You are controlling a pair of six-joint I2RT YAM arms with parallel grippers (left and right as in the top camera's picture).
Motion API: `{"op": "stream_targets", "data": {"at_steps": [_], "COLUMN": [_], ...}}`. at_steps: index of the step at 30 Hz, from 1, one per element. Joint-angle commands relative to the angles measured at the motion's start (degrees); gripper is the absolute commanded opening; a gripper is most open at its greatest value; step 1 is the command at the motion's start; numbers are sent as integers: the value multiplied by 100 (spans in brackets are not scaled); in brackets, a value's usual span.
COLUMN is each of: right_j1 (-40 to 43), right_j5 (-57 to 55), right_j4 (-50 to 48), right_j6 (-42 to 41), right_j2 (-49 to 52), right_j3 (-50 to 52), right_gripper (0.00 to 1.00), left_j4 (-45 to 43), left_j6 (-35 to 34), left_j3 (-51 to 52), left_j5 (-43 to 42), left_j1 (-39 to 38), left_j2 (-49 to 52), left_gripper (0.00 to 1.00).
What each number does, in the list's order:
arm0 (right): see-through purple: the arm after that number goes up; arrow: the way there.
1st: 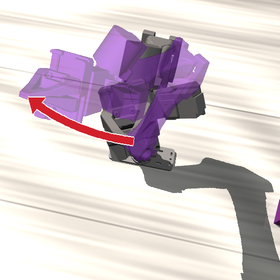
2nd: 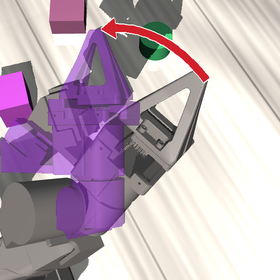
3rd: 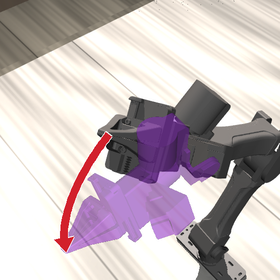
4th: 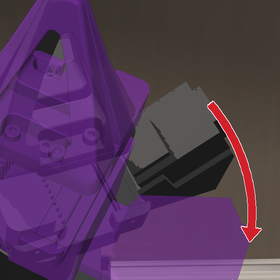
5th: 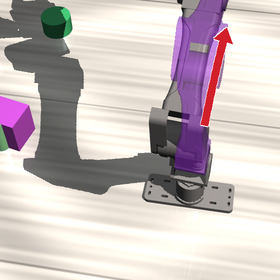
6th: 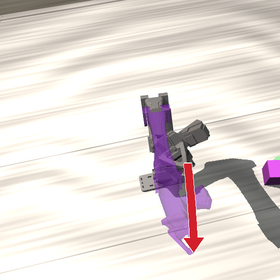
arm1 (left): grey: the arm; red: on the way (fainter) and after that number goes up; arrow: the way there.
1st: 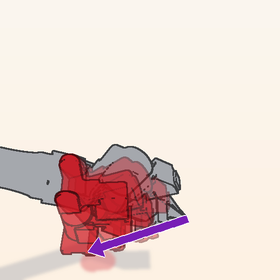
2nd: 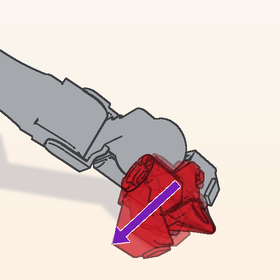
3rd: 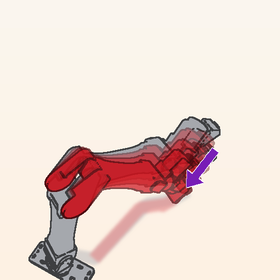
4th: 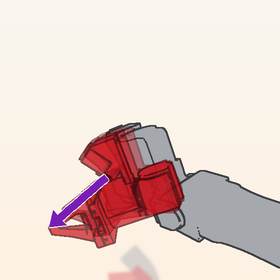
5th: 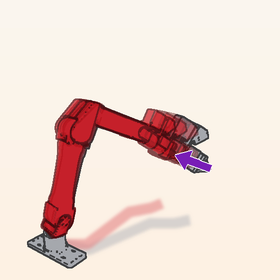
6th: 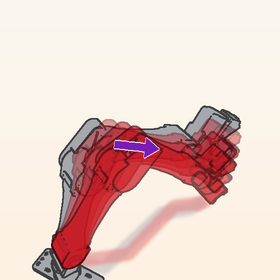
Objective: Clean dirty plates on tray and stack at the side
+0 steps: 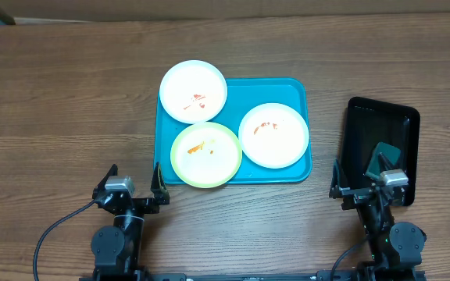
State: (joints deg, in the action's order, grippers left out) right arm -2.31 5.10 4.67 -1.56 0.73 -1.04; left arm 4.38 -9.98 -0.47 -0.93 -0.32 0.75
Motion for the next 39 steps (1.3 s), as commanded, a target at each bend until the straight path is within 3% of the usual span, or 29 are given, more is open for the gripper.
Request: {"op": "stream_targets", "data": {"at_steps": [1, 10, 18, 29, 39], "right_j1": [-31, -31, -31, -31, -31], "right_j5": [-55, -55, -55, 15, 389], "right_j4": [-24, 511, 1624, 3440, 6192], "right_j6": [-573, -767, -767, -772, -1008], "right_j2": [-57, -55, 304, 2439, 4673], "right_j3": [57, -483, -1635, -4068, -6638], "right_gripper": [100, 100, 100, 100, 100], "left_j4": [13, 15, 59, 1906, 2472], "left_j6": [-96, 109, 380, 376, 352], "left_j3": [-68, -581, -1799, -3995, -4551], "left_j5": [-138, -168, -278, -363, -363], "left_j1": [31, 31, 31, 31, 31], "left_j2": [-24, 529, 2135, 4315, 4758], "left_gripper": [100, 100, 100, 100, 100]}}
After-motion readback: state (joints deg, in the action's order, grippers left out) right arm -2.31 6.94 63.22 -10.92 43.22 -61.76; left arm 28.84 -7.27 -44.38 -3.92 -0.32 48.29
